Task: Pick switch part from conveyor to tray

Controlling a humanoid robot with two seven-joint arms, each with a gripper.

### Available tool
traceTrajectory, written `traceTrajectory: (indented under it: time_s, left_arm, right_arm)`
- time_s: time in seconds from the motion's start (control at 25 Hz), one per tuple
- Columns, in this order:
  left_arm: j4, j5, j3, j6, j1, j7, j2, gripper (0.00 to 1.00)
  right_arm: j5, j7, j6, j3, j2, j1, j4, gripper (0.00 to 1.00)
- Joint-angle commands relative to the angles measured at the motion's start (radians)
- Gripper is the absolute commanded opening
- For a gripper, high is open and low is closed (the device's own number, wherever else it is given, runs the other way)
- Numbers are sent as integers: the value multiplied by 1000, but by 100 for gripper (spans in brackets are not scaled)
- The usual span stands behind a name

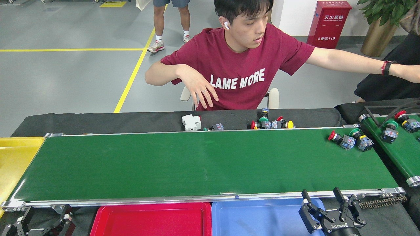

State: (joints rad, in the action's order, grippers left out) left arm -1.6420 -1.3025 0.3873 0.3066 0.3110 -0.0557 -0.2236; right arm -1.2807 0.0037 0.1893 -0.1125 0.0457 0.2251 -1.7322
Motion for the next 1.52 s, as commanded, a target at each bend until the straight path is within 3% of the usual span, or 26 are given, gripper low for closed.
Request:
traceTrajectory:
  time_s: [0.0,0.6,0.76,1.16,1.48]
  left_arm:
    - [-9,0,8,-1,-3,-18,-5,100]
    - [-1,5,15,-1,-9,-29,9,100]
    - [-5,5,15,0,-12,-29,9,100]
    - [1,3,15,-1,-15,-29,9,100]
    - [2,2,15,-1,-21,-29,7,100]
  right_arm:
    - [1,-5,-2,-1,-4,-10,-12,99]
    - [0,-2,-4,-1,-10,-16,-10,99]
    - [-2,15,-45,-1,-10,-73,20,99]
    - [-31,56,-277,79,22,-466,464,99]
    - [-23,50,-353,178,17,-724,789,99]
